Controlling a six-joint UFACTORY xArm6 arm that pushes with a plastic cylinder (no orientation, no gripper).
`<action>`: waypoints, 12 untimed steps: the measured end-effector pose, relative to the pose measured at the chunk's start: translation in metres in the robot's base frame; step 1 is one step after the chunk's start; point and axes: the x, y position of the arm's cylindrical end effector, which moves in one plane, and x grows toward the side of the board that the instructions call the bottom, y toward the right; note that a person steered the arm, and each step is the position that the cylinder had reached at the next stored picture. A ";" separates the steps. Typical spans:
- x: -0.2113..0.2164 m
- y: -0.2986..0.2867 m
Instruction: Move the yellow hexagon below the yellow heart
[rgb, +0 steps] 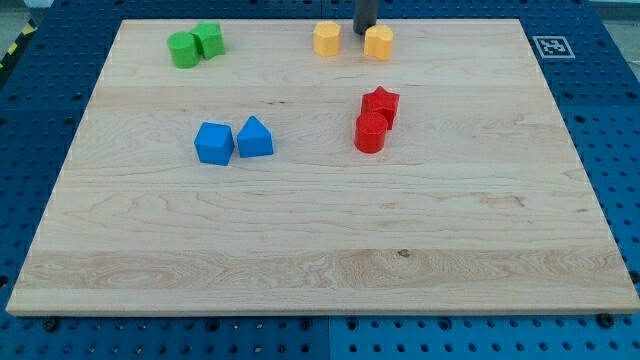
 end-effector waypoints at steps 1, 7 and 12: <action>-0.006 -0.030; 0.055 -0.051; 0.071 -0.015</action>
